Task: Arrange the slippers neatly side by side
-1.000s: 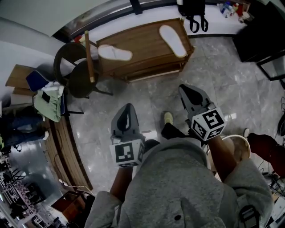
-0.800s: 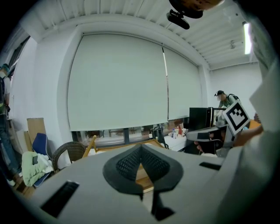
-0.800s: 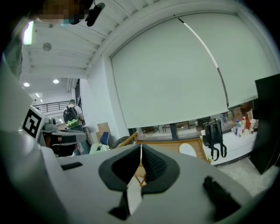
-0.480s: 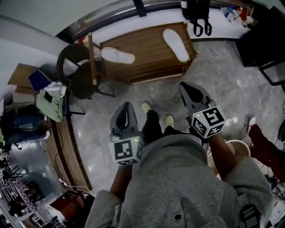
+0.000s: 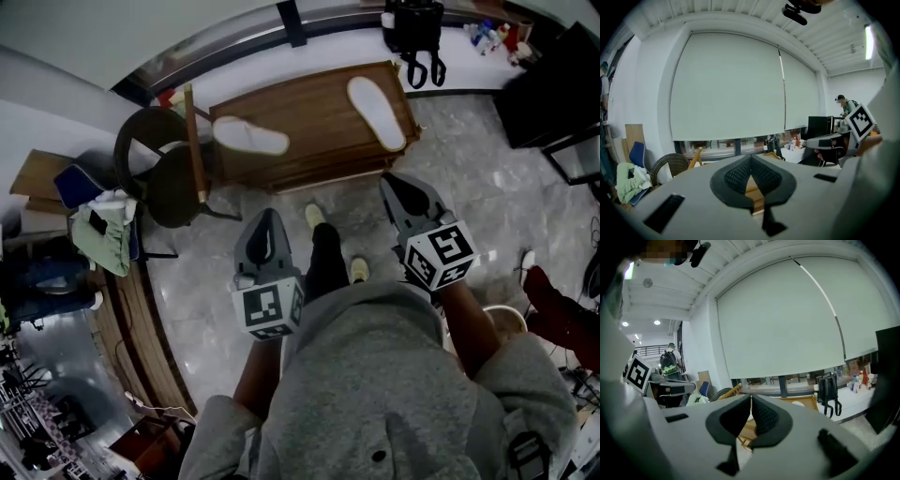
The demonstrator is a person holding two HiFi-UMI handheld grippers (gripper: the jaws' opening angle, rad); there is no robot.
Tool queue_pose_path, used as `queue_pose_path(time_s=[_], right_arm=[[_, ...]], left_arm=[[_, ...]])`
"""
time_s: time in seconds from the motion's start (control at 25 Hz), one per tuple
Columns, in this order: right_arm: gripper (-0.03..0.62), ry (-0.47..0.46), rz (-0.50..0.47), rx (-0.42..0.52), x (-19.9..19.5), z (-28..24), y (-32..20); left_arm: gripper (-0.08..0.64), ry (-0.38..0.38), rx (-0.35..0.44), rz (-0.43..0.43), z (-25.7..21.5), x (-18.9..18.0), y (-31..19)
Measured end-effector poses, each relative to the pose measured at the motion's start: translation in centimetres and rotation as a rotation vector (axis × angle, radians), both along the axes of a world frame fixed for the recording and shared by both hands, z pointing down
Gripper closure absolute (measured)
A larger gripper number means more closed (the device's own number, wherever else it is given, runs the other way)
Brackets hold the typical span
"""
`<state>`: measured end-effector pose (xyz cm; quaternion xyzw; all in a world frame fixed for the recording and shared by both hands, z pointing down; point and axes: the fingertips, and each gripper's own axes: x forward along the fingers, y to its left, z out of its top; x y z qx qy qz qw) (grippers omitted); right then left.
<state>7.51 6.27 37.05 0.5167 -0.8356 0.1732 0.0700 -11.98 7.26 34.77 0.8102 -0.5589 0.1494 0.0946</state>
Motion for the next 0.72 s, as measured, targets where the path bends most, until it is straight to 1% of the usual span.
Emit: queue_pose_path(time_s=[0.2, 0.48, 0.6, 0.72], right_arm=[[0.566, 0.013, 0.010, -0.021, -1.1, 0.4, -5.0], [0.566, 0.041, 0.005, -0.044, -3.3, 0.6, -12.1], [0.566, 0.051, 0.003, -0.056, -4.3, 0.5, -14.1], [0.566, 0.060, 0.003, -0.066, -5.0, 0.7, -15.8]], left_arm=[[0.546, 0.002, -0.018, 0.011, 0.9, -1.1, -5.8], [0.546, 0.019, -0.061, 0.002, 2.8, -3.2, -13.9], [0.546, 0.006, -0.083, -0.006, 3.3, -4.4, -16.5], [0.546, -0.003, -0.112, -0.034, 4.6, -5.8, -18.7]])
